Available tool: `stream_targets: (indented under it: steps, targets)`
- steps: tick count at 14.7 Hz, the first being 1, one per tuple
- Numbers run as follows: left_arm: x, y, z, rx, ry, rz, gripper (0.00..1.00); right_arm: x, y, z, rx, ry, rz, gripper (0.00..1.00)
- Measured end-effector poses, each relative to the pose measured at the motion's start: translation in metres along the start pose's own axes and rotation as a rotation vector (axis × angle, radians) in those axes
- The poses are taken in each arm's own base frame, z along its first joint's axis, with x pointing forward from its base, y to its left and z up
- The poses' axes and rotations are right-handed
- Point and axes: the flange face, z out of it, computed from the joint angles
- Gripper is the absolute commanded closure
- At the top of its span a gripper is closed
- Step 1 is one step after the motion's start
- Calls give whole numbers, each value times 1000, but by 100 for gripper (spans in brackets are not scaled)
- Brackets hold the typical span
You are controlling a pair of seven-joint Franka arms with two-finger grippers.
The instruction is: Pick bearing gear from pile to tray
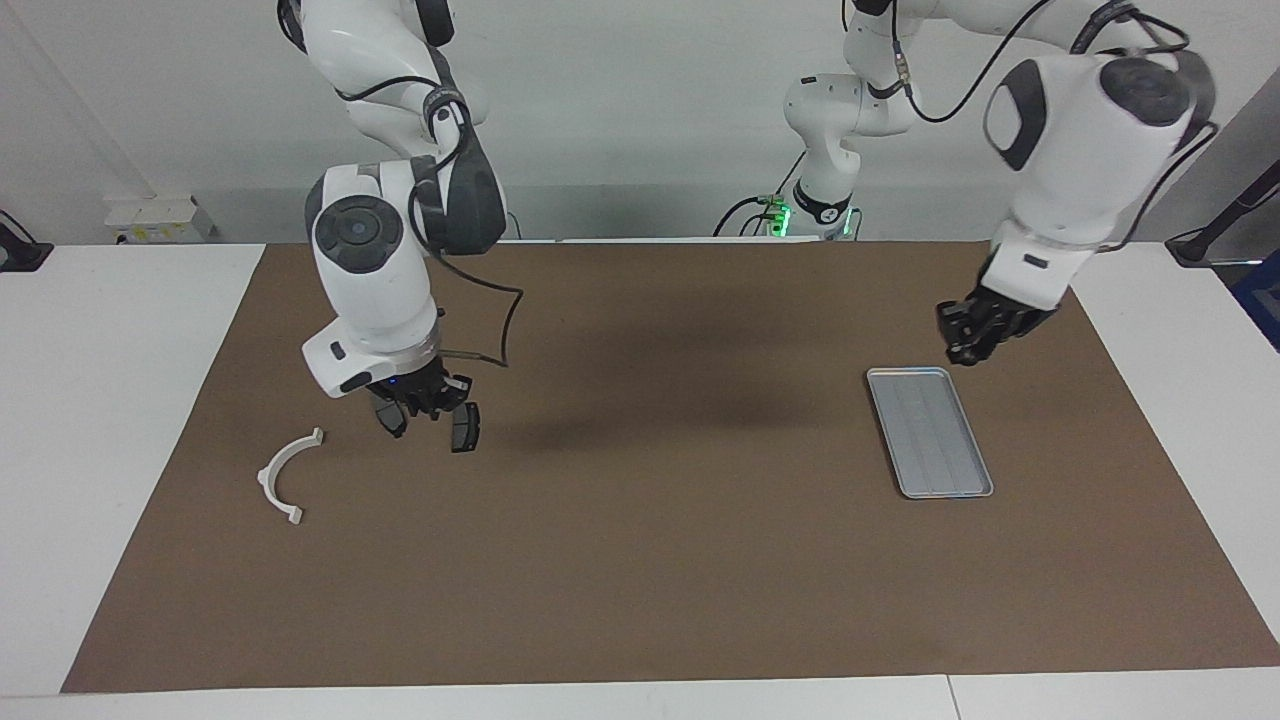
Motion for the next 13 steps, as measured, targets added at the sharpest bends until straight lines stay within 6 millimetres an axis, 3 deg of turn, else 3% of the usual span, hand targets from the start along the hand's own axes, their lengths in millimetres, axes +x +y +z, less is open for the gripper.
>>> stream_targets:
  steps: [3,5,8,13]
  targets:
    - [-6,-85,8,3,-6,54,100,-26,-45,-17,17,8,93,100]
    - [-11,-105,40,6,27,61,100,-46,-79,-21,41,-5,153,100]
    - [-25,-87,107,0,35,88,100,-74,-120,-26,76,-31,234,100]
    - [-46,-62,171,-6,27,118,100,-113,-175,-34,137,-40,309,100]
